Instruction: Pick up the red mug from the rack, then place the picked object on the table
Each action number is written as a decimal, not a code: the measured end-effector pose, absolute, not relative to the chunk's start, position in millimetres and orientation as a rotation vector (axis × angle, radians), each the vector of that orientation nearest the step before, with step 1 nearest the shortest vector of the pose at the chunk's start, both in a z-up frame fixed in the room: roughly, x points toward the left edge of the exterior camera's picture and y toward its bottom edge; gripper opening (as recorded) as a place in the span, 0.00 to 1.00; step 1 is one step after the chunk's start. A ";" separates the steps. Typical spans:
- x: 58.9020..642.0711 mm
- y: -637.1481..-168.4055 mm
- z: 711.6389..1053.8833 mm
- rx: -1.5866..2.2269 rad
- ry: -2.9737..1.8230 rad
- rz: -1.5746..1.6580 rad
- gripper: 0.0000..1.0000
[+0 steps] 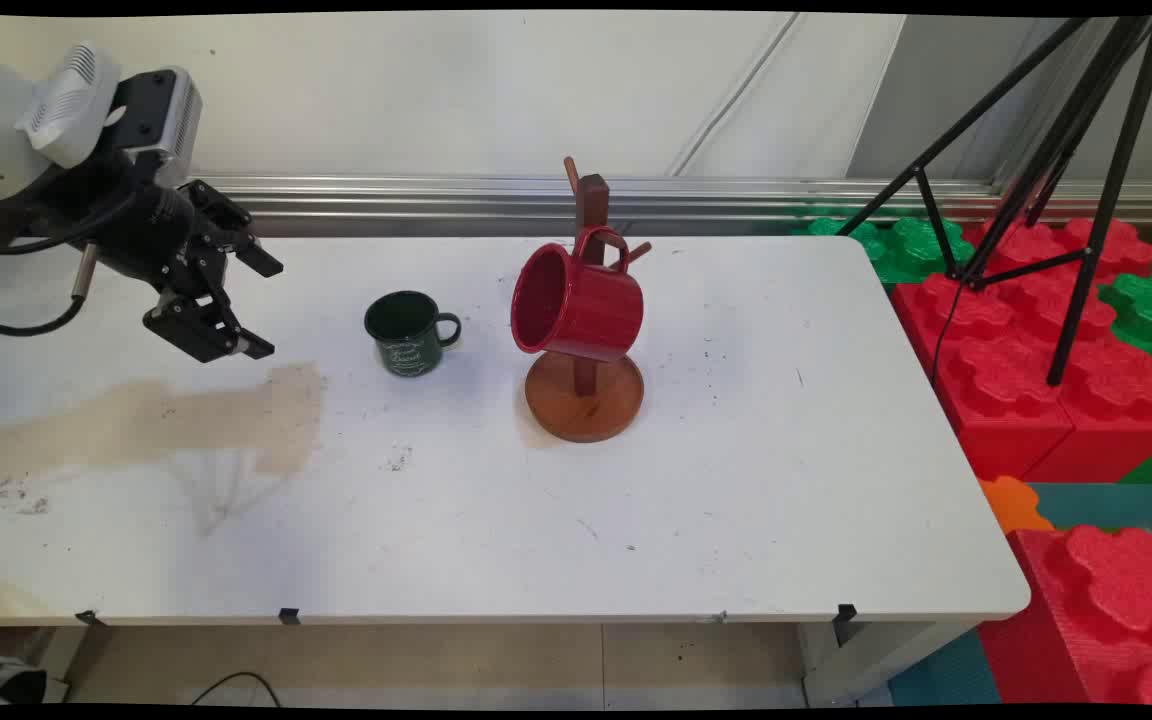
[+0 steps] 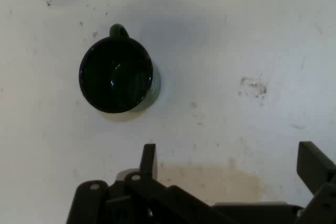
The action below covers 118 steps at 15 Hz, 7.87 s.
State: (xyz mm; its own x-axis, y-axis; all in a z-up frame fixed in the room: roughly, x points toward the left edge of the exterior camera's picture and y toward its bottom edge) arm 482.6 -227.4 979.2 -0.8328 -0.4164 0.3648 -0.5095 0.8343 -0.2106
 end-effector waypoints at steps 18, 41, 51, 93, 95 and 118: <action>437.7 -178.1 1019.7 0.950 -2.407 0.404 1.00; 316.6 -198.0 1019.3 1.083 -2.159 0.409 1.00; 282.6 -229.9 976.0 1.097 -2.111 0.389 1.00; 248.7 -257.4 927.8 1.173 -2.001 0.378 0.00; 251.3 -252.6 932.5 1.161 -2.006 0.378 0.00; 257.9 -214.2 959.1 0.779 -2.249 0.369 0.00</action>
State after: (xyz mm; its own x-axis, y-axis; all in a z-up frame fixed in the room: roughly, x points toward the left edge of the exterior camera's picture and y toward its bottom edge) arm 257.9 -214.2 959.1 -0.5609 -0.4243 0.7109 -0.6292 0.7766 -0.0330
